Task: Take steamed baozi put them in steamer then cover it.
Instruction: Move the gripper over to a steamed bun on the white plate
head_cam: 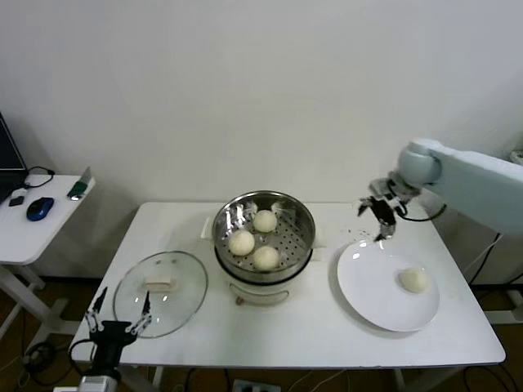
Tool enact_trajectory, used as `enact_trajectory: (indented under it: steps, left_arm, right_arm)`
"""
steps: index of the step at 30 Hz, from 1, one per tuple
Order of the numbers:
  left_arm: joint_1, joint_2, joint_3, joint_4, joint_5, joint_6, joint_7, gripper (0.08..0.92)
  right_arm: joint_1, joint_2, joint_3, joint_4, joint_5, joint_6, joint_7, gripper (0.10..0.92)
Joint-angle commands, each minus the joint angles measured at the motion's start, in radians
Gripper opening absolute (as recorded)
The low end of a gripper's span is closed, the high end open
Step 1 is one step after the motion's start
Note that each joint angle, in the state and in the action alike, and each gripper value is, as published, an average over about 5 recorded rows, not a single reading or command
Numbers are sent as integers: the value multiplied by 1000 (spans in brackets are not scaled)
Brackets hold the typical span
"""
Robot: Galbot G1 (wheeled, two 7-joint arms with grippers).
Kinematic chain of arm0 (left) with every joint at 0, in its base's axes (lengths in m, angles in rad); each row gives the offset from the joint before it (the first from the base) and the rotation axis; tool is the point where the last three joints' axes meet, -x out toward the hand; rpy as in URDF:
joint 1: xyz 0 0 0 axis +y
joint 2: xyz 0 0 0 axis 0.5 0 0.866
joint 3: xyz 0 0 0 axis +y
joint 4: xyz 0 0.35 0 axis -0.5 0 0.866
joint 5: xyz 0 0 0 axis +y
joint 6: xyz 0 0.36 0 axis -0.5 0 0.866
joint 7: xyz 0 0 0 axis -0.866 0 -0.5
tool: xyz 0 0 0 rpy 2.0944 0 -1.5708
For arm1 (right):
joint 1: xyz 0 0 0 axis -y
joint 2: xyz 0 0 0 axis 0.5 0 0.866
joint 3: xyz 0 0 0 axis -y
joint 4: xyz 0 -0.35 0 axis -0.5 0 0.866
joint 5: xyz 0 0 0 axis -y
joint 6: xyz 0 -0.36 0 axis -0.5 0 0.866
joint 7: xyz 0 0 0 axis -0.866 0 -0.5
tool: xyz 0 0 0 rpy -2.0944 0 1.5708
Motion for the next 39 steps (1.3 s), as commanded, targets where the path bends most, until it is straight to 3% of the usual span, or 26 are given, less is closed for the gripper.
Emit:
enact_trajectory:
  steps: [1,12,33,39]
  left_arm:
    - [5,-5,-3,-2,3,4,-1,823]
    - [22,-9,-7,-2,9,6,-2,823]
    - [19,-8,-1,1,27,11,-2,823]
    - [14,-3,-9,-1,28,15,-3,823]
  right_arm:
    - [-284,-142,209,-92,-132,-76,-43,823]
    - [-446,-89,345,-201,-291,-27,-26,823]
    - [-474,15,401,-293,-315,0,-17,823]
    - [-461,17,386,-289,-302,3,-15,773]
